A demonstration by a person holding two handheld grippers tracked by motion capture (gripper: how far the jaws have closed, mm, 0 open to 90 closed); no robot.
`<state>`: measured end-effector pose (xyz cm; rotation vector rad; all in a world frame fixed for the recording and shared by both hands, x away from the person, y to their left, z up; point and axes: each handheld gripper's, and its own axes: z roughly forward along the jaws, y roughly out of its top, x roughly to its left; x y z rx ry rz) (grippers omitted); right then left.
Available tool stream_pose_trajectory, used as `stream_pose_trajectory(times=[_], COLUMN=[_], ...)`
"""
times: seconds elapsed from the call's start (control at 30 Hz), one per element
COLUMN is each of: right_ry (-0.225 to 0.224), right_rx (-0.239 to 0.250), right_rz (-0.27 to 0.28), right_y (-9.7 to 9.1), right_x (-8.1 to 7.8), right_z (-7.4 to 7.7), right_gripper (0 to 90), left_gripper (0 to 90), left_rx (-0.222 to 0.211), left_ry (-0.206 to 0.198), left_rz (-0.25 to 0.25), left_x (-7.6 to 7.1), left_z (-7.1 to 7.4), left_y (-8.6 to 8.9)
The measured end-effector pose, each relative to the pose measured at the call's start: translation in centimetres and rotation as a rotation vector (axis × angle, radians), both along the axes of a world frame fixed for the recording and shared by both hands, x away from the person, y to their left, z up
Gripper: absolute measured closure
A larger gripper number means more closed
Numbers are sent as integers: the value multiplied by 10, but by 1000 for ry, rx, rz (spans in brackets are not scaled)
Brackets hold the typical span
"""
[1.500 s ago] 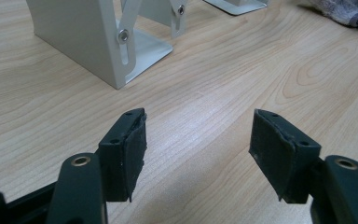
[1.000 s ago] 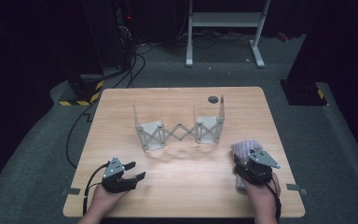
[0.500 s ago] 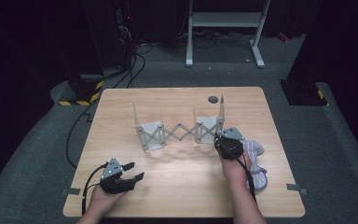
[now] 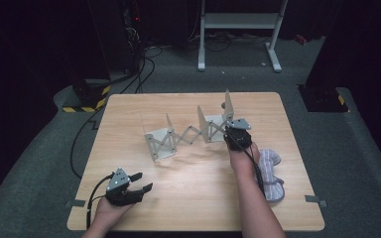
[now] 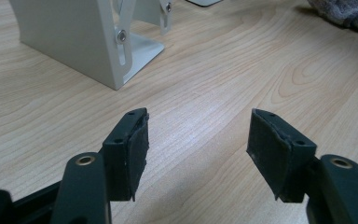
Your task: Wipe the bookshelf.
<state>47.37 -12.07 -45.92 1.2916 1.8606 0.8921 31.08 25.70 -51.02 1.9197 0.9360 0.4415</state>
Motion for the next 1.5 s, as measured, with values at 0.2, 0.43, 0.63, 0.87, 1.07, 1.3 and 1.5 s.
stream_pose_trajectory(times=[0.2,0.43,0.63,0.87,1.07,1.3,1.5], right_ry=[-14,-87,-96,-101,-66,-36,-24], right_rx=[-1,45,81,89,73,49,71], right_rz=[25,152,244,249,232,215,223], right_y=[7,37,82,114,130,131,122], right_x=[-4,-47,-48,-28,-7,-5,-13], right_z=[6,24,33,37,27,16,13], right_gripper=[620,526,450,410,406,378,372], left_gripper=[382,382,381,381,381,380,380], left_rx=[-4,-2,-6,-5,-6,-2,-3], left_ry=[3,0,0,3,5,5,7], left_rz=[4,-3,-4,-1,-1,1,0], left_x=[1,-1,0,0,-1,-2,-1], left_z=[0,1,1,0,0,0,0], left_y=[1,-1,-2,1,2,3,2])
